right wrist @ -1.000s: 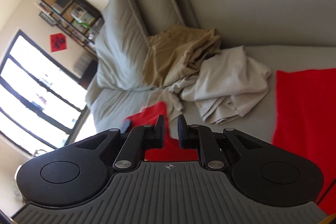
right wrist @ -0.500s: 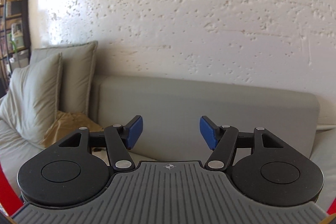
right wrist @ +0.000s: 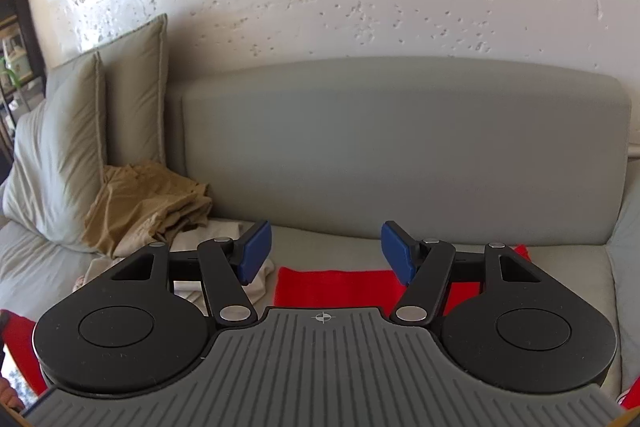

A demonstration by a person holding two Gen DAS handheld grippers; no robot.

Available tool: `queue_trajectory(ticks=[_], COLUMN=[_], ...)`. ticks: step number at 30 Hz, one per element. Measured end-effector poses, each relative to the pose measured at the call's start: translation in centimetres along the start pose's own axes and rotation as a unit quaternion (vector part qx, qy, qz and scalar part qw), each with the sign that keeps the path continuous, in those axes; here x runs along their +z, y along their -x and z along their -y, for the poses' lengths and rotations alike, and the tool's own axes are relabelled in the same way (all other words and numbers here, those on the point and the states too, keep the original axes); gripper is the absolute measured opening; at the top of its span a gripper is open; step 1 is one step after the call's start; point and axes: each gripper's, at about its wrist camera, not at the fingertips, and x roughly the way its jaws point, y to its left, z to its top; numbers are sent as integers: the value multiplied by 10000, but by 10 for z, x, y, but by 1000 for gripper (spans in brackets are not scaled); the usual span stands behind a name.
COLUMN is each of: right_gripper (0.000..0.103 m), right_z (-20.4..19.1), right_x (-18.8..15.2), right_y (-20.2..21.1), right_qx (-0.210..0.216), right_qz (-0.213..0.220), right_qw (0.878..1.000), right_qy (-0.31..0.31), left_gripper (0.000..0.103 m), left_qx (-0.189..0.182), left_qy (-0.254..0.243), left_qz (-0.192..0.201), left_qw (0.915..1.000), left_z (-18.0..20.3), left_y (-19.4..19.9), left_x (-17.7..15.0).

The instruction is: Fold clothes

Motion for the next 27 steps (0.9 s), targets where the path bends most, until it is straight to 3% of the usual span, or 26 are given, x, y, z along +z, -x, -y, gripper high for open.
queue_trajectory(ticks=[2, 4, 6, 8, 11, 13, 15, 17, 20, 22, 24, 26, 27], right_gripper=[66, 67, 67, 67, 67, 67, 67, 70, 73, 80, 84, 85, 86], right_z=[2, 6, 10, 15, 10, 0, -8, -15, -11, -4, 11, 28, 36], right_x=[0, -1, -3, -6, -13, -19, -21, -22, -20, -17, -20, -27, -33], right_y=[4, 7, 6, 3, -6, -10, -7, 0, 27, 50, 84, 121, 137], right_qx=[-10, -8, -23, 97, 339, 353, 356, 341, 423, 511, 720, 909, 982], right_qz=[41, 33, -46, -168, -441, -512, -504, -459, -279, -126, 32, 94, 40], right_qw=[10000, 10000, 9999, 9992, 9971, 9973, 9977, 9982, 9984, 9978, 9957, 9932, 9920], right_qy=[-15, -45, -145, -335, -519, -394, -266, -166, -266, -404, -584, -721, -787], left_gripper=[1, 2, 1, 1, 1, 7, 34, 40, 45, 45, 47, 55, 58], left_qx=[-1002, -1173, -302, 608, 1720, 2234, 2402, 2519, 2805, 2670, 2248, 1753, 1637], left_qy=[666, 756, 179, -382, -1042, -1303, -1320, -1404, -1650, -1897, -1914, -1821, -1785], left_qz=[-147, -279, -320, -649, -1297, -1464, -1414, -1231, -1347, -1938, -2199, -2500, -2775], left_qw=[9926, 9898, 9989, 9953, 9709, 9548, 9513, 9496, 9359, 9248, 9298, 9347, 9297], left_z=[-11, -14, -15, -24, -39, -42, -34, -18, 8, 36, 66, 94, 103], left_y=[-5, -14, -25, -40, -63, -70, -67, -57, -39, -19, 10, 41, 58], left_x=[11, 19, 18, 5, -19, -26, -21, -12, 0, -2, -16, -42, -60])
